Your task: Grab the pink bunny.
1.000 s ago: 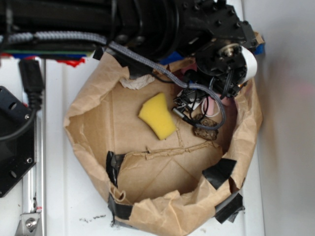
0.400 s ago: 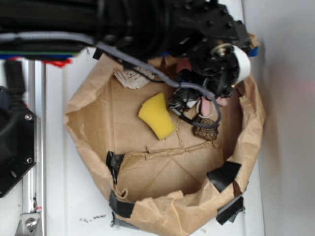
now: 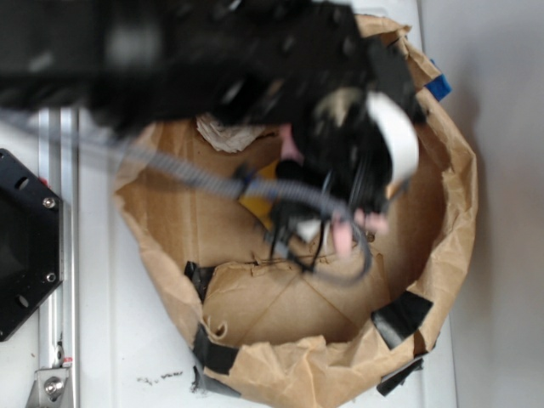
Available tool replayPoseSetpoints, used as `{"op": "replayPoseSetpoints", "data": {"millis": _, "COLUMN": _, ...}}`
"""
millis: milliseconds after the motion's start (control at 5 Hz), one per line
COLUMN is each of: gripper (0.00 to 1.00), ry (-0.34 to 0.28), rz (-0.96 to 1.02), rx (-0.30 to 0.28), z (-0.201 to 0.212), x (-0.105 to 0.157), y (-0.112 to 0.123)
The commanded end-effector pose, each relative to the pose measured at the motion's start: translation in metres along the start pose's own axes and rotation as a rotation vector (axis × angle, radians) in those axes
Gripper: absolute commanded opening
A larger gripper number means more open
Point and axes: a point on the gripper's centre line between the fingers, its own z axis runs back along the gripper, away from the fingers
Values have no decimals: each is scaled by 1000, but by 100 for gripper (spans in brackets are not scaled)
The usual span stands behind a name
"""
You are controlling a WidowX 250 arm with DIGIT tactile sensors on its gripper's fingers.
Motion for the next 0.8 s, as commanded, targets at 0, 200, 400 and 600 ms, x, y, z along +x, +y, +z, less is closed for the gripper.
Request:
{"op": "replayPoseSetpoints", "data": {"millis": 0, "gripper": 0, "ry": -33, "rz": 227, "rx": 101, "z": 68, "x": 35, "y": -38}}
{"op": "replayPoseSetpoints", "data": {"millis": 200, "gripper": 0, "ry": 22, "rz": 384, "rx": 62, "z": 80, "x": 24, "y": -34}}
{"op": "replayPoseSetpoints", "data": {"millis": 400, "gripper": 0, "ry": 38, "rz": 463, "rx": 30, "z": 79, "x": 4, "y": -22}}
{"op": "replayPoseSetpoints", "data": {"millis": 600, "gripper": 0, "ry": 53, "rz": 507, "rx": 35, "z": 73, "x": -16, "y": -28}}
